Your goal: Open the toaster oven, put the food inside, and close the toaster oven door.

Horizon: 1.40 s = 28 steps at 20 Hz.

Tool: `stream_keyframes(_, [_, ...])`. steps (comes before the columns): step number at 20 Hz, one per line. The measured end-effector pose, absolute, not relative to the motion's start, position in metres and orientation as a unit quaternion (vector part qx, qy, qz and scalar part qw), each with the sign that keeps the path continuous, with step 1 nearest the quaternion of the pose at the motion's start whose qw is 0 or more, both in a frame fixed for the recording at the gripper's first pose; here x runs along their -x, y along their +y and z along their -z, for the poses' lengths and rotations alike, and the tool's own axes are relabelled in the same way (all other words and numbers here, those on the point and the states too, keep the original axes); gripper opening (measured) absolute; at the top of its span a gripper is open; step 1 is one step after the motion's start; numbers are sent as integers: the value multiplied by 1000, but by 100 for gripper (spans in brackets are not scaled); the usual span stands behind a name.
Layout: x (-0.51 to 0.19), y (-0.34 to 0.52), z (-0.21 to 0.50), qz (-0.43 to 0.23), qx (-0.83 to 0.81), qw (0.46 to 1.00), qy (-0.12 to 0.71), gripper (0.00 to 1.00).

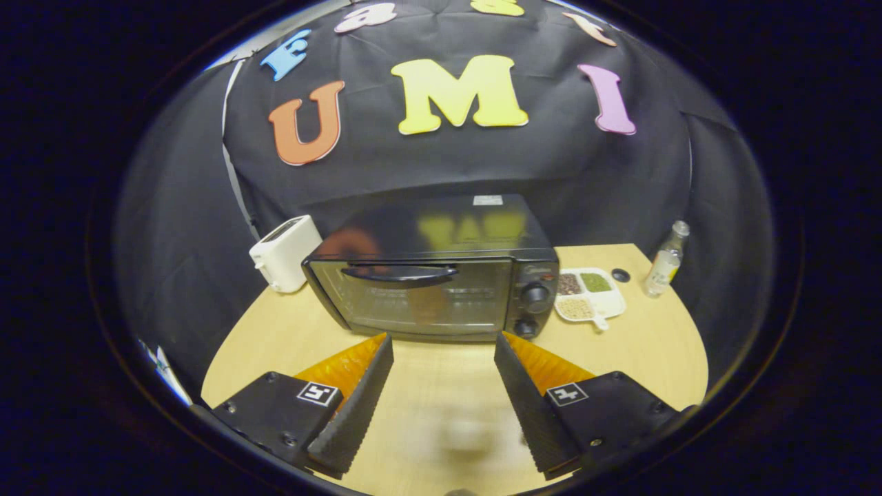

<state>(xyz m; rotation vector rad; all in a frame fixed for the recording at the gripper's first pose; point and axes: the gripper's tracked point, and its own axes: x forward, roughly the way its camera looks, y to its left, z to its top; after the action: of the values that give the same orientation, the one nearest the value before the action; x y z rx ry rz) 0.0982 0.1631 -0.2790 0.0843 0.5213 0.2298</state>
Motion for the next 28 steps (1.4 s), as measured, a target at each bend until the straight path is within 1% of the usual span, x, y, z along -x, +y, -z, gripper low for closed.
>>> stream_keyframes(5, [-41,92,243,-63,-43,972,223,95])
stream_keyframes(8, [-6,49,210,-36,-43,979,195,95])
stream_keyframes(12, [23,-5,143,6,-55,989,138,95])
stream_keyframes(16, [39,-33,78,12,-55,996,72,95])
stream_keyframes(20, [55,-46,15,7,-13,1000,-1,96])
stream_keyframes(22, [63,-55,-14,11,14,999,-38,99])
stream_keyframes(25, [64,-56,-23,-2,-6,999,-34,99])
stream_keyframes(28, [59,-71,-19,6,-3,1000,-22,99])
